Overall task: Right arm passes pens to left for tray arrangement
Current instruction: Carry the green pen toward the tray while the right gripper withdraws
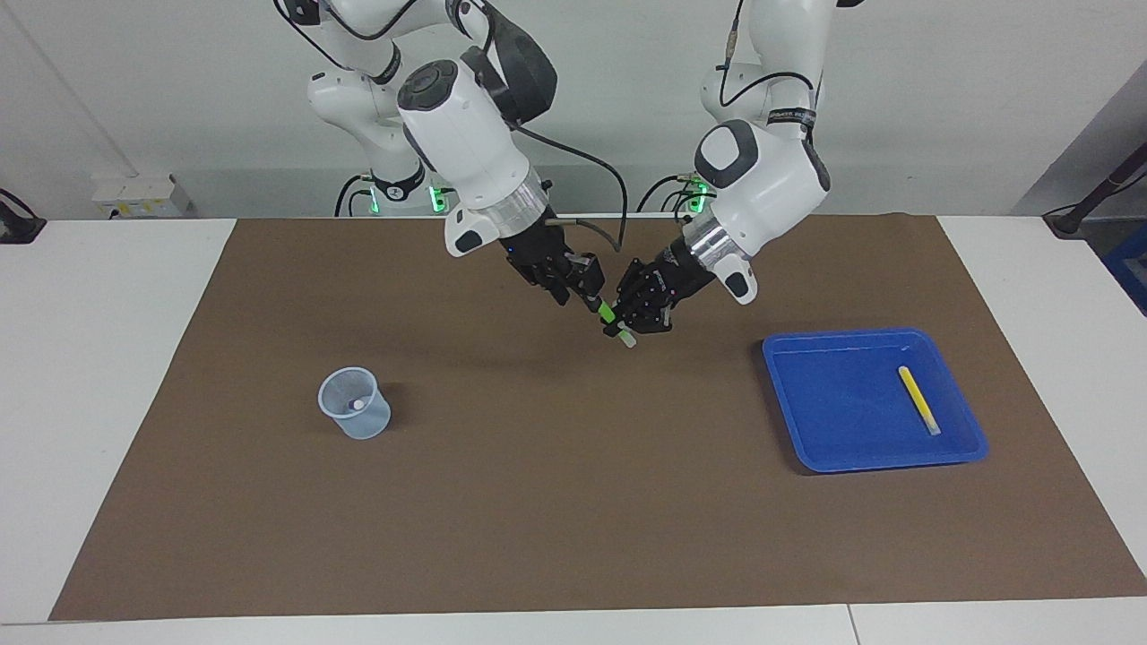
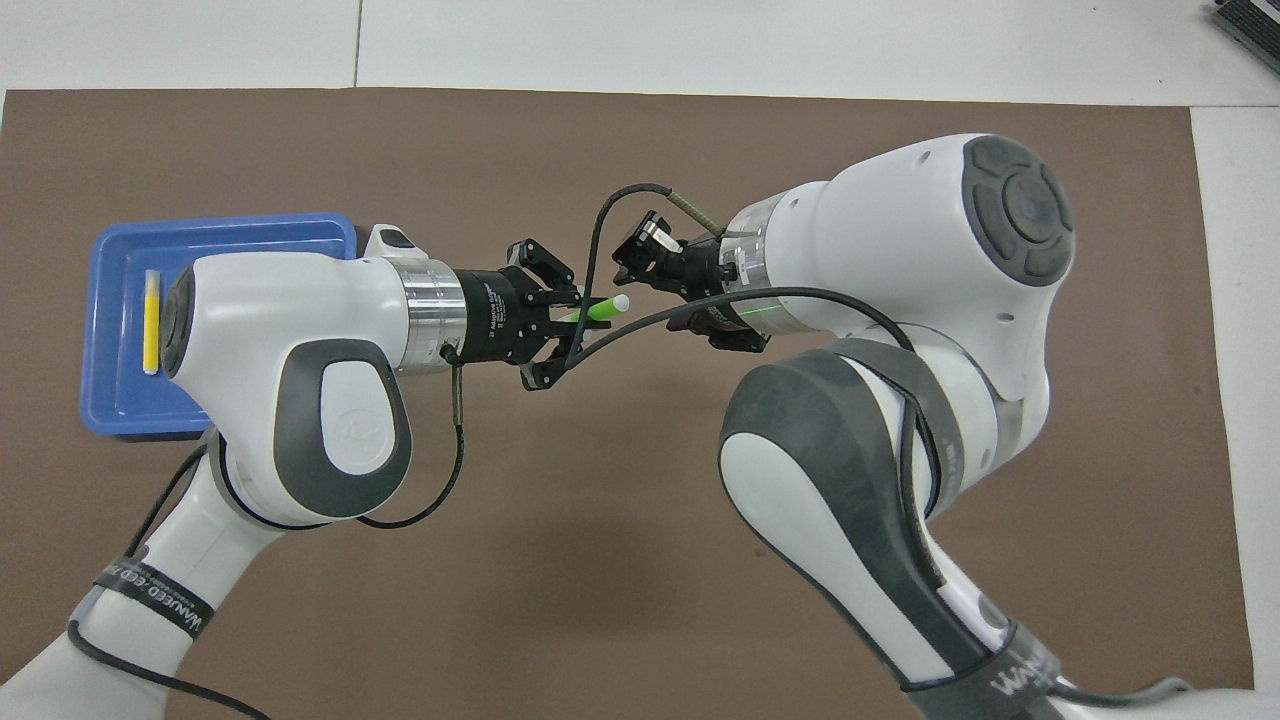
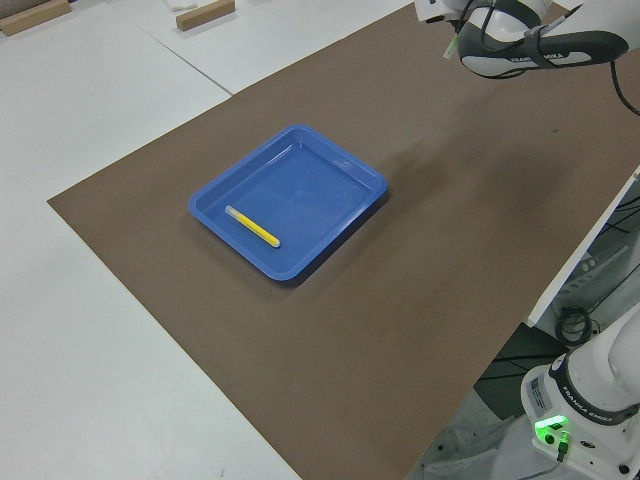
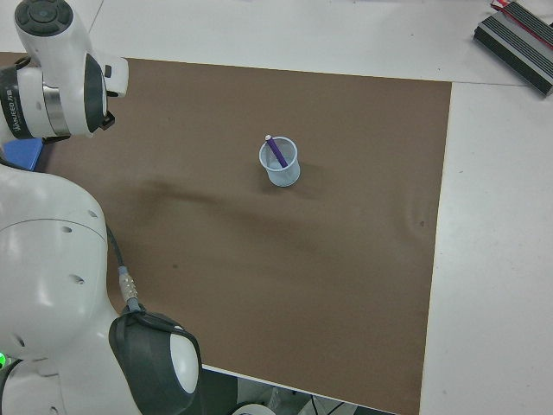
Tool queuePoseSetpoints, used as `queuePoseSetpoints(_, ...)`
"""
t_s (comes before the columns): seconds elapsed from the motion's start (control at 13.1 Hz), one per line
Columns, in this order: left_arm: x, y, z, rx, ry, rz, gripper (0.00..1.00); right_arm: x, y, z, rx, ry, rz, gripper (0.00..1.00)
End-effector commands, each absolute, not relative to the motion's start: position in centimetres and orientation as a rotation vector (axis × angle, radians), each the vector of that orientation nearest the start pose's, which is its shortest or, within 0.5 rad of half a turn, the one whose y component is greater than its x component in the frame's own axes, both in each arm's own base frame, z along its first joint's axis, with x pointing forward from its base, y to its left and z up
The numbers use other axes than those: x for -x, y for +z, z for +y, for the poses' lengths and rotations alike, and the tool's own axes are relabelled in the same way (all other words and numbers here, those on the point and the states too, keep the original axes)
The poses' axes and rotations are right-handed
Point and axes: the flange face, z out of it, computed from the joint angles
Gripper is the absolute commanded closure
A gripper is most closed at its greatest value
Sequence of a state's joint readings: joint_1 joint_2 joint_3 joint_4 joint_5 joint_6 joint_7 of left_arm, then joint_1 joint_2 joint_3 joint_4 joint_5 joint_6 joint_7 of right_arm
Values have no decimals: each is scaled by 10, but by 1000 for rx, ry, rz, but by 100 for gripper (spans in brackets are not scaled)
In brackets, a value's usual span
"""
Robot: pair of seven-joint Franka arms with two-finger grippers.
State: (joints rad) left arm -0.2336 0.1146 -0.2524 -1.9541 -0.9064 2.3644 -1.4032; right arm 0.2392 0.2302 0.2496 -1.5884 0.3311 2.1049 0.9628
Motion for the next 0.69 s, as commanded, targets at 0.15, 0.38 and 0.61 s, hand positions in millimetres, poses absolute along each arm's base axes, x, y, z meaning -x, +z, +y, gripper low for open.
queuePoseSetpoints(0.15,-531,451,-247,-2032,-571,1322,100,-584,564,243,2722,12,658,0)
queuePoseSetpoints(0.38,-522,447,-241,-2153,-556,1154,100,-582,578,177,2857,15,425,0)
queuePoseSetpoints(0.61,-528,440,-225,-2439,-381,1033,100,-572,590,102,3012,29,136,0)
